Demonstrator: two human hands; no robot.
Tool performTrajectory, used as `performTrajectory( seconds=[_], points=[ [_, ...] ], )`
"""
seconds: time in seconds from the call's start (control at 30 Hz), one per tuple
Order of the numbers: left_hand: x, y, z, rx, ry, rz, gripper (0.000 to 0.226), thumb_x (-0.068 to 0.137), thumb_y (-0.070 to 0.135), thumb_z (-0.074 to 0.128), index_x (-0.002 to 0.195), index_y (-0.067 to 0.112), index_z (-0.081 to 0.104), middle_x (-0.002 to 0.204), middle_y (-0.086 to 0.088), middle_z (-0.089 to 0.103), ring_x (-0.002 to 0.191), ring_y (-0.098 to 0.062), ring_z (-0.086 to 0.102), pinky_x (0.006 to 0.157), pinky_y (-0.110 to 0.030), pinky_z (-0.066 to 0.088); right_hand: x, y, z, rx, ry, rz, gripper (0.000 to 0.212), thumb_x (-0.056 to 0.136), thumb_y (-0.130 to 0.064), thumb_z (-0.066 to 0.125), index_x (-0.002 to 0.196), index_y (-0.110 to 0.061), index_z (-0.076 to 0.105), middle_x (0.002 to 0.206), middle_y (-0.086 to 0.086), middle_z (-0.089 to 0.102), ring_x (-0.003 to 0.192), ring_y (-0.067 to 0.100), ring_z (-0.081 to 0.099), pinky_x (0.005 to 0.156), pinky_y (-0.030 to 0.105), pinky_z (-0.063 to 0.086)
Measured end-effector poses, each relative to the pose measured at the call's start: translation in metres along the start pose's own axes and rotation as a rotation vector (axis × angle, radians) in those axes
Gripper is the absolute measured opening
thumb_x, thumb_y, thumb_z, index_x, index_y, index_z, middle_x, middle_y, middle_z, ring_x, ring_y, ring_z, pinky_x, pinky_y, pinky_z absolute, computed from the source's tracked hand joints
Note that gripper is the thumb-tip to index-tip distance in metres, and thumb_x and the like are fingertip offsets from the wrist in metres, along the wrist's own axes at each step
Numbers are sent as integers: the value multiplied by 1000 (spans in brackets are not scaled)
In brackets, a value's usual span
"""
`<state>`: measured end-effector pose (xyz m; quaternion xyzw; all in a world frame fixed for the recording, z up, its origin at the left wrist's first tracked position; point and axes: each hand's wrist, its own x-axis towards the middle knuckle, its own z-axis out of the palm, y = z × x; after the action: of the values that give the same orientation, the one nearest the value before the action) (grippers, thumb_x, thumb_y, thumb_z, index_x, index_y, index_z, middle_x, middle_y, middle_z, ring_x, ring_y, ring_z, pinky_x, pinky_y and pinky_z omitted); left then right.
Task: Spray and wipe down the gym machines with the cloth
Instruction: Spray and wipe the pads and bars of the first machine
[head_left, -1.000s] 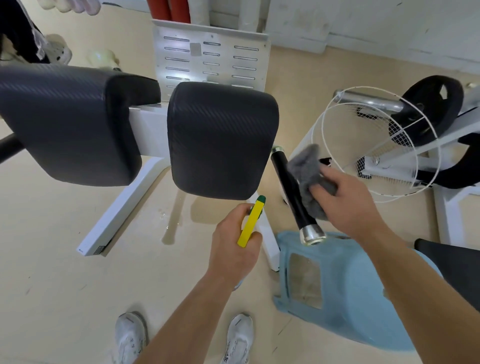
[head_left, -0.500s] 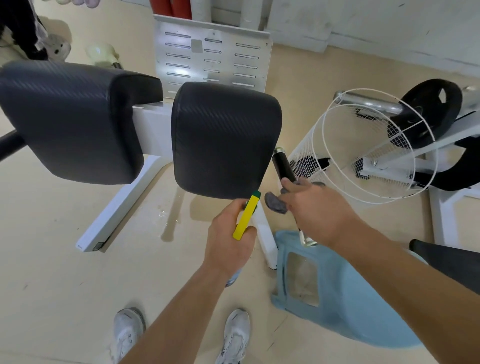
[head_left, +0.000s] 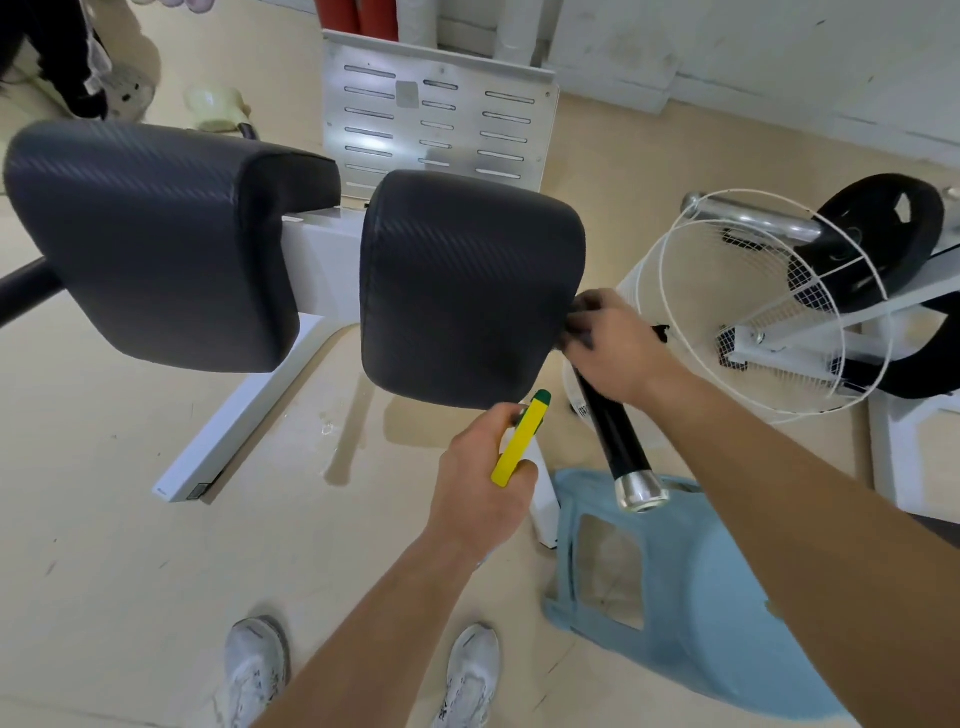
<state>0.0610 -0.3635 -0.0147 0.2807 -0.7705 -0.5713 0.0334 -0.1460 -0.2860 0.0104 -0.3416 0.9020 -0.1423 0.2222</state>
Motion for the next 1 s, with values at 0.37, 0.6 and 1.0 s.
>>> performTrajectory(
  seconds=[0.37, 0.6, 1.0],
  points=[
    [-4, 7, -1, 40, -30, 17, 41, 84, 8, 60, 107, 42, 56, 76, 12, 59, 70, -15, 59, 59, -31, 55, -103, -8, -13, -268, -195, -219, 28, 102, -23, 47, 122, -25, 66, 149, -4, 46, 140, 20, 42, 102, 40, 47],
    [-1, 13, -4, 69, -60, 41, 34, 78, 17, 56, 109, 31, 60, 70, 13, 55, 63, -15, 53, 57, -31, 50, -108, -17, -60, 75, -107, -95, 16, 94, -22, 65, 104, -27, 77, 100, -31, 68, 97, -4, 63, 88, 11, 43],
    [-17, 23, -8, 103, -36, 6, 56, 83, 9, 58, 95, 63, 51, 85, 11, 60, 72, -20, 61, 66, -48, 60, -81, -33, -10, -190, -75, -54, 24, 100, -14, 50, 111, -13, 72, 133, 6, 56, 123, 24, 51, 94, 32, 38]
  ],
)
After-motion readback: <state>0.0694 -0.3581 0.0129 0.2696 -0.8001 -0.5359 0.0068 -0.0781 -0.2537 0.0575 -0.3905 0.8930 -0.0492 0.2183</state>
